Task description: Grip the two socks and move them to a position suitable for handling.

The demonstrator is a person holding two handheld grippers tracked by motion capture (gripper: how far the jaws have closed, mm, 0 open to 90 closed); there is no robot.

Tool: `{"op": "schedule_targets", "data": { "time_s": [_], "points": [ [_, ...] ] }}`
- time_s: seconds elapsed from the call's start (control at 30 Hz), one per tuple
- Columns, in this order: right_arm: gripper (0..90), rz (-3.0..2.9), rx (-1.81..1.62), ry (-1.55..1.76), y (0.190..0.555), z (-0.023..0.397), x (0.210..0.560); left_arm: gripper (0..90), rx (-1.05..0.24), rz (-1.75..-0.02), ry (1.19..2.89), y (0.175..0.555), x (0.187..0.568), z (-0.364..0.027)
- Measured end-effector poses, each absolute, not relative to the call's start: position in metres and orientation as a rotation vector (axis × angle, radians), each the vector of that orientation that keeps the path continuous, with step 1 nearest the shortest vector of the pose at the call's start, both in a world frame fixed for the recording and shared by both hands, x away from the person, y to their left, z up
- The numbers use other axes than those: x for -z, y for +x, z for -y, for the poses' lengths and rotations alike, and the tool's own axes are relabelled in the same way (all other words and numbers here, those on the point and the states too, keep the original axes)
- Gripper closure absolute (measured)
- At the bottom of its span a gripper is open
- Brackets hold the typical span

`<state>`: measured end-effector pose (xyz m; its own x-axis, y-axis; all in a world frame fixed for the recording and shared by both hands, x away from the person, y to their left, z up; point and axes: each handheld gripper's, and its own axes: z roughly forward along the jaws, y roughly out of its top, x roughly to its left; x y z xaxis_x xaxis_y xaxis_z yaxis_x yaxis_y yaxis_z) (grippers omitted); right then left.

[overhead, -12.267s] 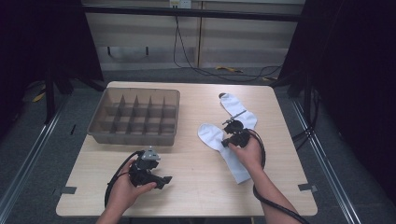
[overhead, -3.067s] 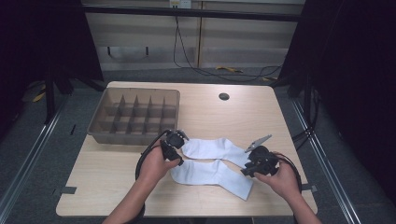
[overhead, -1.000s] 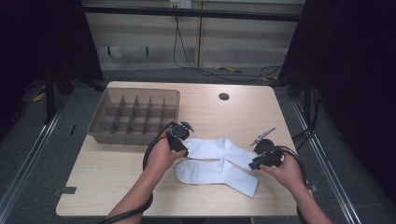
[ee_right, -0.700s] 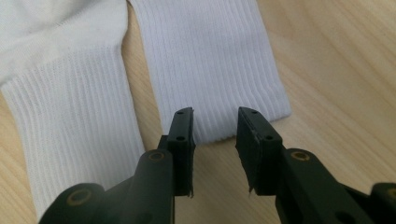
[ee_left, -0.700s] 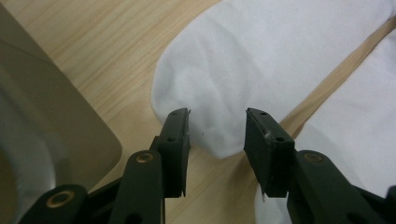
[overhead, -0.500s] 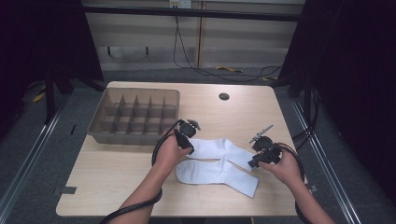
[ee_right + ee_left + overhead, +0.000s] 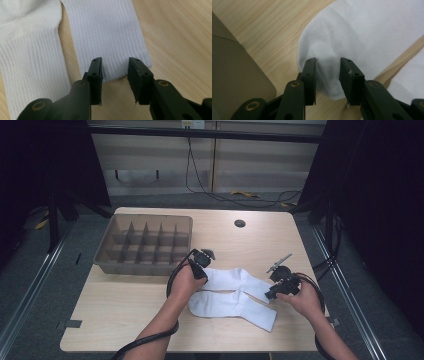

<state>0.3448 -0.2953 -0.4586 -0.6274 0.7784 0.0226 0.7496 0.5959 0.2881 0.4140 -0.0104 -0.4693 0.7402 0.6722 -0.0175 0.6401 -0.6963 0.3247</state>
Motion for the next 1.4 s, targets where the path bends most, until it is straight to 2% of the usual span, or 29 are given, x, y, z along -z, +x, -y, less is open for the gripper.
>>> {"op": "schedule_targets", "data": {
  "time_s": [0.1,0.17,0.2,0.27,0.5,0.63,0.8,1.03,1.2,1.4],
  "points": [
    [65.2,-2.710,-0.426,1.301,0.345,0.296,0.459,76.6,-0.133,-1.026,2.641,0.413,0.469,0.013],
    [65.8,-2.713,-0.428,1.294,0.345,0.297,0.460,78.2,-0.139,-1.021,2.643,0.412,0.469,0.014],
    [67.0,-2.716,-0.432,1.290,0.344,0.298,0.460,83.0,-0.132,-1.020,2.653,0.412,0.468,0.015],
    [69.0,-2.721,-0.431,1.306,0.343,0.298,0.460,84.4,-0.144,-1.024,2.645,0.411,0.468,0.017],
    [72.6,-2.720,-0.412,1.299,0.342,0.296,0.459,85.6,-0.108,-1.047,2.605,0.409,0.464,0.019],
    [64.9,-2.719,-0.395,1.290,0.342,0.294,0.457,85.6,-0.112,-1.025,2.594,0.407,0.461,0.019],
    [59.5,-2.694,-0.414,1.291,0.342,0.291,0.453,85.5,-0.118,-1.002,2.593,0.406,0.456,0.017],
    [56.3,-2.692,-0.444,1.291,0.346,0.287,0.454,85.4,-0.108,-1.006,2.581,0.403,0.453,0.015],
    [58.6,-2.718,-0.403,1.259,0.347,0.284,0.459,85.5,-0.102,-1.017,2.582,0.405,0.456,0.012],
    [69.3,-2.738,-0.373,1.264,0.351,0.285,0.459,85.4,-0.102,-1.028,2.574,0.405,0.459,0.009]
  ]
}}
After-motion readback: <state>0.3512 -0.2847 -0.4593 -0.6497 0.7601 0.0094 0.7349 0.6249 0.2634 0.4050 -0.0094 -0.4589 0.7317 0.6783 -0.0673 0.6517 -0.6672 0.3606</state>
